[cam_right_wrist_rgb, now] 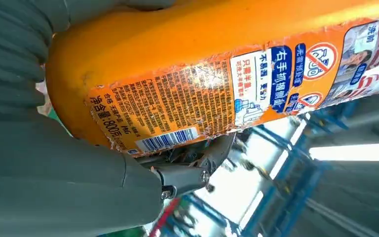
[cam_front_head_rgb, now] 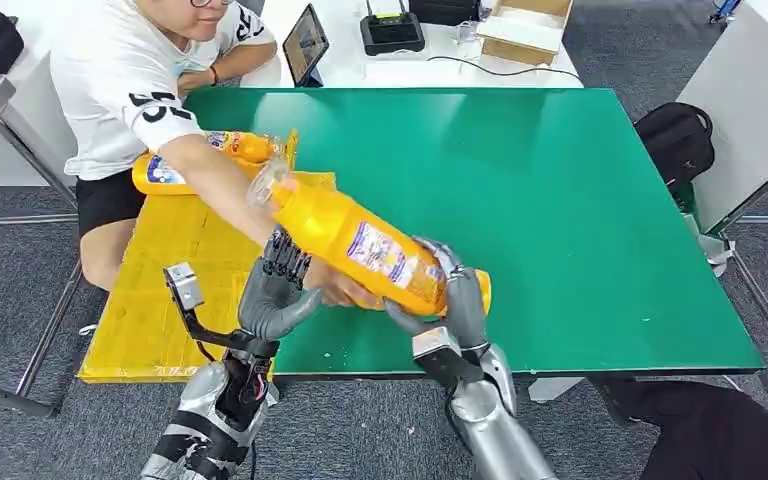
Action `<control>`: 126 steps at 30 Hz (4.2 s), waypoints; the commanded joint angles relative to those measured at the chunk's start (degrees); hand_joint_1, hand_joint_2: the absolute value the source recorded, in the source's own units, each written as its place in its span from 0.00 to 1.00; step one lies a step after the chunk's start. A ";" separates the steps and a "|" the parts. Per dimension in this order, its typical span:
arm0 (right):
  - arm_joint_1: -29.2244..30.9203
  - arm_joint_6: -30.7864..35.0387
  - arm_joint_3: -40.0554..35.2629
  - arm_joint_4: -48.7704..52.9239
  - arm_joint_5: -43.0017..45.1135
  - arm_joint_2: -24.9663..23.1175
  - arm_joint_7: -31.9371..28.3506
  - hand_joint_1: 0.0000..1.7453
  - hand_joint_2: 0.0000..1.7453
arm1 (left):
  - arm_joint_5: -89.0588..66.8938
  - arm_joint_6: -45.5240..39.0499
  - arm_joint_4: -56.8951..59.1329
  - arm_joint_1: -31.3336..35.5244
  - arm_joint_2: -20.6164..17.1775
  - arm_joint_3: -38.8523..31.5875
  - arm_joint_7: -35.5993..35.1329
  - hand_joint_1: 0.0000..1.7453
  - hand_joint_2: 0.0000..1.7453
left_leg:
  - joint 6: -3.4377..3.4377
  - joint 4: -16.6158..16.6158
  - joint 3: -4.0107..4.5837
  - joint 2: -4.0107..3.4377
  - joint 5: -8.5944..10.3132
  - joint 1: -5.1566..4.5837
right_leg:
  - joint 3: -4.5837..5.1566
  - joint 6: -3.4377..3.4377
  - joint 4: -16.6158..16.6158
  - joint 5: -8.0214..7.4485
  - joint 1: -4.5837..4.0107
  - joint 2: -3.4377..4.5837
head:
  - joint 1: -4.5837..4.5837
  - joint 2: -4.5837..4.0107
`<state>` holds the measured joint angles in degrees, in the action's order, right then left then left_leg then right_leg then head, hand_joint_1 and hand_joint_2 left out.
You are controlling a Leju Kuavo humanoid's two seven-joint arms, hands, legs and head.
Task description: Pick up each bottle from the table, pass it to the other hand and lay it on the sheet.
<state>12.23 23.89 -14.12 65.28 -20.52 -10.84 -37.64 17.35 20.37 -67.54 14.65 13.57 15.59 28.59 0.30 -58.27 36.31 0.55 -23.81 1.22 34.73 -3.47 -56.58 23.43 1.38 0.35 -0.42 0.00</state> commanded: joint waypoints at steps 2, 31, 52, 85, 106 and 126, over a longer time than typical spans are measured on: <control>3.68 -0.23 -1.23 -9.76 1.33 -1.74 -0.26 1.00 1.00 | -0.62 -0.41 0.40 0.92 -1.48 1.67 -0.13 0.00 1.00 | -0.08 0.05 -0.31 -0.16 -0.10 -0.01 | -0.26 0.16 0.06 0.05 -0.03 0.09 | 0.00 0.00; 7.33 -1.64 -12.16 -21.27 -4.58 -4.16 0.79 1.00 1.00 | 3.72 3.98 6.25 3.38 -0.66 3.16 -3.79 0.00 1.00 | -0.08 0.05 -0.38 -0.09 -0.12 0.04 | -0.36 0.20 0.08 0.10 -0.09 -0.03 | -0.02 0.00; 9.44 -7.18 -15.84 -29.40 -5.44 -4.62 2.60 1.00 1.00 | 5.44 2.85 3.50 3.25 0.31 0.31 -1.59 1.00 1.00 | -0.06 0.02 -0.22 0.04 -0.07 0.04 | -0.20 0.15 0.05 0.10 -0.07 -0.14 | 0.00 0.00; 10.65 -12.08 -13.41 -21.42 -1.90 -2.12 5.09 0.00 0.00 | -14.74 -19.65 4.03 8.63 -1.99 -4.33 6.85 1.00 1.00 | -0.05 -0.04 -0.08 0.04 -0.02 0.05 | -0.04 0.14 -0.01 0.06 -0.07 -0.14 | 0.00 0.00; 6.62 -7.20 -7.11 -8.56 7.02 -3.26 1.59 0.00 0.00 | -32.38 -46.06 17.69 18.77 -7.46 -13.54 10.99 1.00 1.00 | -0.06 0.02 -0.28 -0.12 -0.07 0.01 | -0.18 0.18 -0.02 0.06 -0.04 0.00 | -0.02 0.00; 2.11 6.09 -8.82 8.43 10.45 -2.90 -1.97 0.00 0.00 | -92.18 -59.35 46.59 30.00 -12.14 -18.38 -8.94 1.00 1.00 | -0.07 0.02 -0.35 -0.13 -0.11 0.04 | -0.27 0.22 0.00 0.10 -0.08 0.00 | -0.02 0.00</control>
<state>13.84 29.90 -22.51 72.61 -10.58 -14.97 -38.03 -73.65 -39.89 -33.41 38.91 3.41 -2.20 21.40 0.31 -58.27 36.33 0.46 -23.77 1.24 34.84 -3.46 -56.62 23.40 1.37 0.39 -0.44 0.00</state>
